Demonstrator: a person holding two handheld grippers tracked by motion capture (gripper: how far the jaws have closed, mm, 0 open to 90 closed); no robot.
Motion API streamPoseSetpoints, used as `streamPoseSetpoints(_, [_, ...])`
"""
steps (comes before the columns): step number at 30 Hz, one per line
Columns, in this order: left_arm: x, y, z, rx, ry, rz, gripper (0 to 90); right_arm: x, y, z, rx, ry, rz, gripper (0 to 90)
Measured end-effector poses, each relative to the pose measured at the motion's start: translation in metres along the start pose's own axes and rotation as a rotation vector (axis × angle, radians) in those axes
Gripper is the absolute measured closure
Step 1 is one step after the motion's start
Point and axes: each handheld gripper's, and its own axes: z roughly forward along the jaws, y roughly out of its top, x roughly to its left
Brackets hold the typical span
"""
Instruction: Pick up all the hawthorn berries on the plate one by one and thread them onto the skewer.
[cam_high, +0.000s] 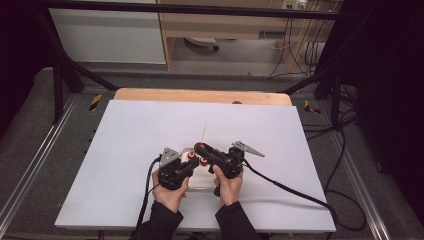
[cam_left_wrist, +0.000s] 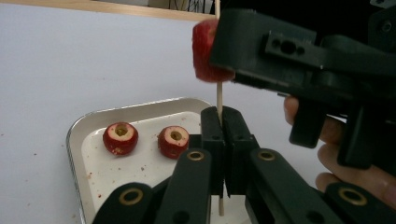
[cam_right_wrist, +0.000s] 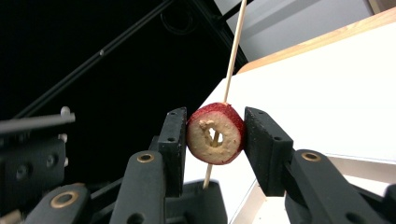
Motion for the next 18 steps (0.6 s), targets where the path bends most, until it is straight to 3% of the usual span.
streamPoseSetpoints(11, [0.007, 0.000, 0.002, 0.030, -0.022, 0.068, 88.2, 0.001, -0.004, -0.001, 0.047, -0.014, -0.028, 59.9])
streamPoseSetpoints(12, [0.009, -0.001, 0.001, 0.035, -0.025, 0.079, 88.1, 0.001, -0.004, -0.001, 0.051, -0.015, -0.039, 57.5])
streamPoseSetpoints(14, [0.014, -0.004, -0.002, 0.042, -0.027, 0.103, 88.0, 0.001, -0.002, -0.003, 0.067, -0.017, -0.064, 44.2])
streamPoseSetpoints(18, [0.029, -0.013, -0.013, 0.071, -0.014, 0.165, 87.8, 0.003, 0.005, -0.011, 0.098, -0.056, -0.165, 30.8])
